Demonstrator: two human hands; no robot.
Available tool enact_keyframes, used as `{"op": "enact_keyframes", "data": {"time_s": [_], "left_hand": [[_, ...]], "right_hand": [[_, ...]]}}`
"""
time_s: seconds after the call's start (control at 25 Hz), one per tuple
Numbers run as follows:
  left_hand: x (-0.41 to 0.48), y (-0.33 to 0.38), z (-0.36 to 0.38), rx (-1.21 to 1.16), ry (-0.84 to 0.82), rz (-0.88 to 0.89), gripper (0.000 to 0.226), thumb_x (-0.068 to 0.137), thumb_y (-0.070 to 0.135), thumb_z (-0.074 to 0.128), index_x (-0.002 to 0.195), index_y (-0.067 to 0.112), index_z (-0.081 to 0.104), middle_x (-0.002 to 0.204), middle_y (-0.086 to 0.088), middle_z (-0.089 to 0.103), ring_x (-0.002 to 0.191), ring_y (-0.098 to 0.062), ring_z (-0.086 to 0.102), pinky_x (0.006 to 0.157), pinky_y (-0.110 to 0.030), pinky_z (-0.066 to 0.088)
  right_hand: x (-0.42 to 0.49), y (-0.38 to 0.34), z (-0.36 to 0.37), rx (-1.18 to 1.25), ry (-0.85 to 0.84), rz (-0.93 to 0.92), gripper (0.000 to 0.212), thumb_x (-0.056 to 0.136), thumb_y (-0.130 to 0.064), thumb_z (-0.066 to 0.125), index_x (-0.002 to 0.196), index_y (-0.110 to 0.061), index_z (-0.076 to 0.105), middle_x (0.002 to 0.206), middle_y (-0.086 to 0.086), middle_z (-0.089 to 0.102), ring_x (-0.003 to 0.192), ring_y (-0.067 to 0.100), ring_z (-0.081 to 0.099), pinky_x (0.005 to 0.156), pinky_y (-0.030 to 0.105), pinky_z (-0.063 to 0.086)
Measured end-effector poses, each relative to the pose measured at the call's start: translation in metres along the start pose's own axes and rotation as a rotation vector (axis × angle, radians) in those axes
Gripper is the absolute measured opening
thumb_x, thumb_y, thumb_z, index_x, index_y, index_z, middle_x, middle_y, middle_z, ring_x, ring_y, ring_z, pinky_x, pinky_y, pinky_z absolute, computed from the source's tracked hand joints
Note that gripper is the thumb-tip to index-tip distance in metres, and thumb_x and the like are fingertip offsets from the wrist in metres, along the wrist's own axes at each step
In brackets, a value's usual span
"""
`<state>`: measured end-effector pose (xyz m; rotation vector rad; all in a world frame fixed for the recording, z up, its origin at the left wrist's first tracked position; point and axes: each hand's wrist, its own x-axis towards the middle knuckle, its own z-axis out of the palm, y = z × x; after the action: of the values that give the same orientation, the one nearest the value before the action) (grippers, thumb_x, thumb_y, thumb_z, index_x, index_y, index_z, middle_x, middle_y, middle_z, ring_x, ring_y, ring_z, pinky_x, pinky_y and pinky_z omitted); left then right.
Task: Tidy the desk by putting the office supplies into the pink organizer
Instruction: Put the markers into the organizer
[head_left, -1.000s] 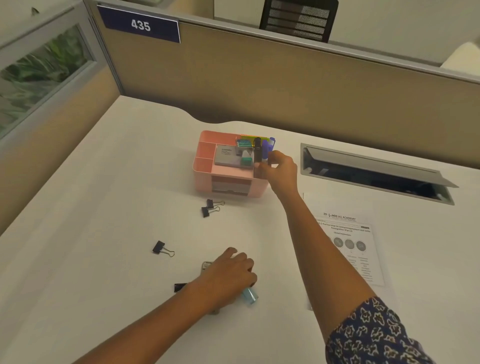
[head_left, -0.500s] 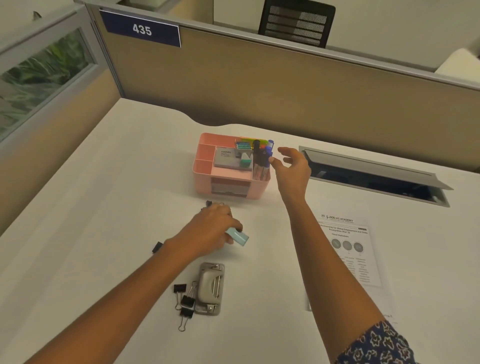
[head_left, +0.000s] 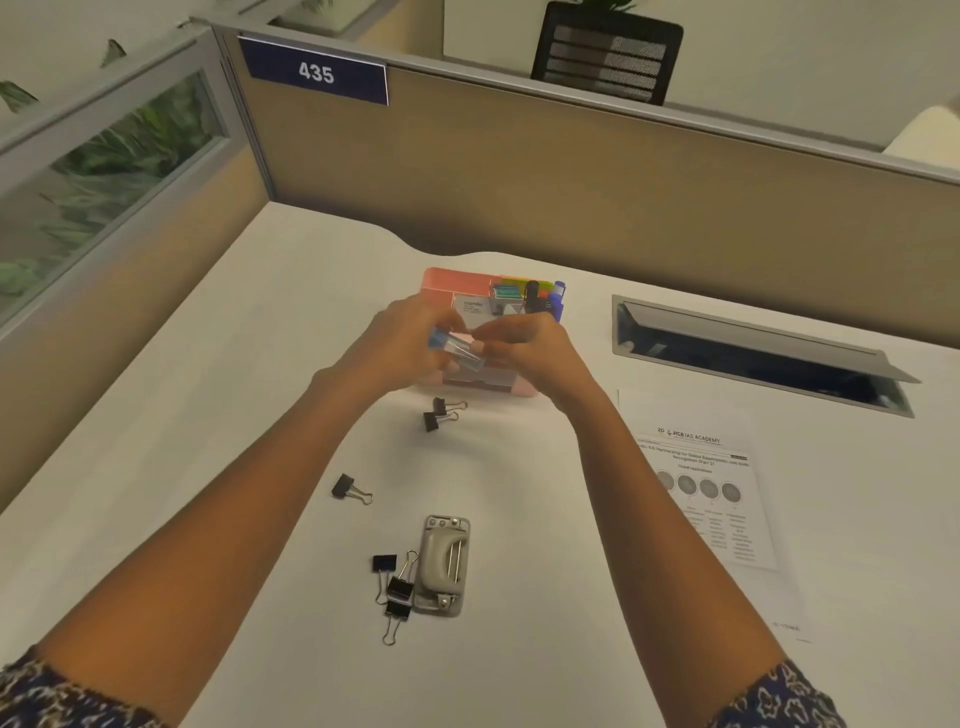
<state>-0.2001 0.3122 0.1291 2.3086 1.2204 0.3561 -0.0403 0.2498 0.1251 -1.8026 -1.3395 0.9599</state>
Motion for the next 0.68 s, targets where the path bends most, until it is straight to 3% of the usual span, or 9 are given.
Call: {"op": "enact_keyframes", "data": {"time_s": [0.2,0.32,0.4,0.6,0.68], "left_hand": [[0.004,-0.021,-0.009,0.001,0.033,-0.007,0.05,0.072,0.012,0.079,0.11,0.025,0.049,0.12,-0.005,0.052,0.093,-0.016,0.052,0.079,-0.025,0.047],[0.009,-0.025,-0.012,-0.017,0.172,0.025,0.051,0.076,0.01,0.075,0.116,0.024,0.048,0.129,-0.007,0.041,0.1,-0.019,0.055,0.078,-0.024,0.047],[0.017,-0.022,-0.018,-0.101,0.276,0.01,0.048,0.078,0.012,0.073,0.118,0.021,0.048,0.13,-0.008,0.041,0.103,-0.019,0.056,0.077,-0.023,0.047],[0.025,-0.03,-0.019,-0.218,0.433,-0.13,0.043,0.082,0.013,0.07,0.118,0.021,0.049,0.124,-0.006,0.049,0.102,-0.016,0.057,0.079,-0.025,0.05],[0.016,-0.042,-0.011,-0.194,0.385,-0.204,0.032,0.083,0.014,0.068,0.112,0.021,0.054,0.116,-0.004,0.055,0.094,-0.014,0.059,0.076,-0.025,0.05]], "right_hand": [[0.011,-0.019,0.012,-0.067,-0.138,-0.023,0.043,0.087,-0.007,0.065,0.13,-0.013,0.058,0.116,0.013,0.068,0.098,0.023,0.067,0.092,0.037,0.055],[0.025,-0.029,0.016,-0.09,-0.253,-0.05,0.069,0.085,-0.001,0.064,0.145,-0.023,0.038,0.114,0.015,0.068,0.097,0.026,0.067,0.089,0.042,0.056],[0.036,-0.036,0.02,-0.106,-0.266,-0.077,0.074,0.085,0.001,0.063,0.147,-0.025,0.032,0.115,0.015,0.066,0.099,0.028,0.065,0.088,0.044,0.056],[0.068,-0.048,0.027,-0.197,-0.047,-0.128,0.058,0.082,-0.001,0.067,0.131,-0.023,0.045,0.107,0.013,0.068,0.087,0.024,0.065,0.063,0.022,0.053],[0.08,-0.05,0.028,-0.226,0.041,-0.162,0.05,0.083,-0.001,0.066,0.125,-0.02,0.047,0.104,0.013,0.068,0.083,0.024,0.064,0.057,0.017,0.047]]}}
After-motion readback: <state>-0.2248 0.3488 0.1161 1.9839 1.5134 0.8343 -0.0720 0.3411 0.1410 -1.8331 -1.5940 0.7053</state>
